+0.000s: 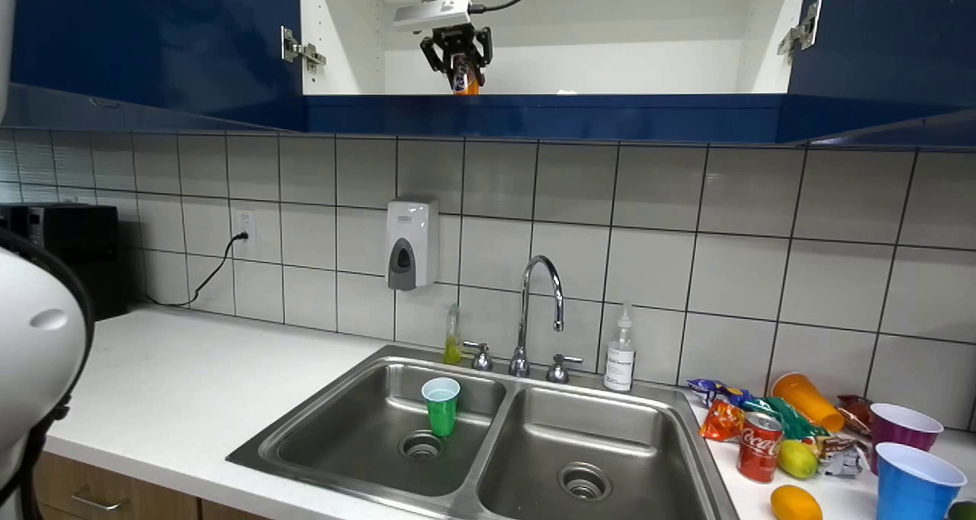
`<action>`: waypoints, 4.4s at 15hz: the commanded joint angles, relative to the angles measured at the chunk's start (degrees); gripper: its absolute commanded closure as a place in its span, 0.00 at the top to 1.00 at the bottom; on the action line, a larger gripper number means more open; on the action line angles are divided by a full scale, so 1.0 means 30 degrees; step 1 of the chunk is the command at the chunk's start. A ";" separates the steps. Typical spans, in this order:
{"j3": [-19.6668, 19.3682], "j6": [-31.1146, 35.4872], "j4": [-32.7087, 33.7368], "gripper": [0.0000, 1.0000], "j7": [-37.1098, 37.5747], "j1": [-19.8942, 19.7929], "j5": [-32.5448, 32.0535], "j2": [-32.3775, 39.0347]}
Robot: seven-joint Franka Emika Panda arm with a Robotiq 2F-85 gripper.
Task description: Pick up the canned drink from the shelf and put it in the sink
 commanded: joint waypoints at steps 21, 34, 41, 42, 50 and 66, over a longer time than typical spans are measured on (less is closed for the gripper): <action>-0.0205 0.0331 -0.0802 0.38 0.0579 0.0021 -0.0091 -0.1668; -0.0126 0.0945 -0.5272 0.38 0.0651 0.0018 -0.0149 -0.5480; 0.0266 0.0943 -0.8043 0.38 0.0818 -0.0344 -0.0309 -0.7792; 0.0288 0.0946 -0.8393 0.38 0.0863 -0.0353 -0.0315 -0.8108; 0.0605 0.0819 -1.1462 0.38 0.1154 -0.0441 -0.0441 -1.0960; 0.0820 0.0512 -1.7254 0.38 0.1151 -0.0647 -0.0410 -1.6139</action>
